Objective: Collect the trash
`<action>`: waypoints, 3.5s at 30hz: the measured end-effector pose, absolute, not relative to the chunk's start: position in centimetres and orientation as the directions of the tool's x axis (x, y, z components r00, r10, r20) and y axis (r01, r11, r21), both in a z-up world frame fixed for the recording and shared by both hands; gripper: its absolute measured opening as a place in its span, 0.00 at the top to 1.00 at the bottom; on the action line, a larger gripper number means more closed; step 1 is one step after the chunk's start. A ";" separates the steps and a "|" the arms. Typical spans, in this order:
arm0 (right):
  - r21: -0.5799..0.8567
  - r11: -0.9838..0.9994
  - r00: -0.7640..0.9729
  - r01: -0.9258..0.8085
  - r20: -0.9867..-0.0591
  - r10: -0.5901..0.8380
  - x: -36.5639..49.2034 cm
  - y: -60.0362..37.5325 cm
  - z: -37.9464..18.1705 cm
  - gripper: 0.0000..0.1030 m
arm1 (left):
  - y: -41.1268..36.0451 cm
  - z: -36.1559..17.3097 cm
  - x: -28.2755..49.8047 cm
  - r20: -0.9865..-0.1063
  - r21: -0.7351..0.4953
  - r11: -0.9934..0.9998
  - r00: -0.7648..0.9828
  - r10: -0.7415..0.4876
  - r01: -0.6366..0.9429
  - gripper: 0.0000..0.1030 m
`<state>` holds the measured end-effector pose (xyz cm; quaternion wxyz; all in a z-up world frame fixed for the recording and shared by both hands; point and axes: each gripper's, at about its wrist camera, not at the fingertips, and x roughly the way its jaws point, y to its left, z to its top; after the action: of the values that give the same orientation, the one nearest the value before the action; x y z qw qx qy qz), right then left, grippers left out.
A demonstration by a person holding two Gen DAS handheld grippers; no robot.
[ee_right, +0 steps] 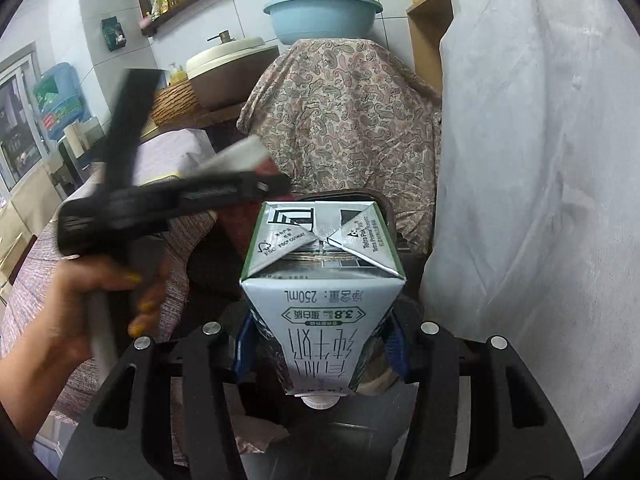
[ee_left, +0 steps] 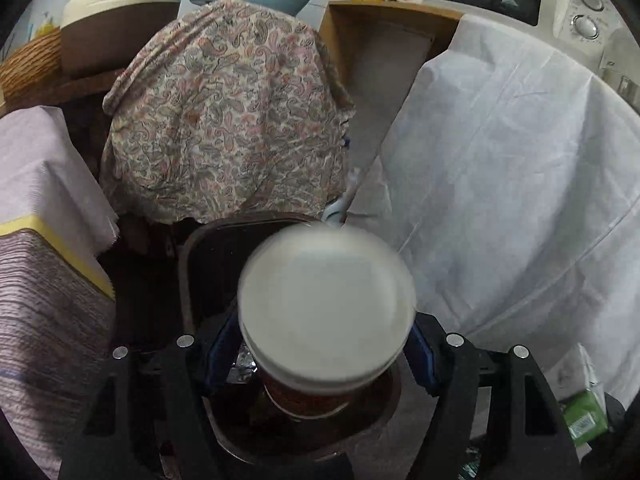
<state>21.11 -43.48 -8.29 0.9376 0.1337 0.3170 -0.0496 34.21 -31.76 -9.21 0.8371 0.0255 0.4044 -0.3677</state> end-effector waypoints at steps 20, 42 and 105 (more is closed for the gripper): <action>0.187 0.967 0.777 0.172 -0.630 -0.016 25.7 -42.3 -10.1 0.49 | -22.7 -1.7 27.9 -0.516 -0.230 0.745 0.570 -0.639 0.626 0.11; 0.164 0.957 0.728 0.240 -0.682 -0.066 29.8 -41.1 -13.8 0.23 | -14.0 -0.1 24.1 -0.453 -0.197 0.837 0.709 -0.540 0.511 0.06; 0.070 0.998 0.968 0.000 -0.251 0.018 5.6 -25.7 -0.8 0.06 | -3.5 0.1 6.3 -0.249 -0.007 0.969 0.938 -0.239 0.245 0.05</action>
<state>5.61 -25.71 -0.76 0.9913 0.0347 0.1269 0.0046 6.30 -3.53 0.09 0.9844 0.0121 0.1250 -0.1231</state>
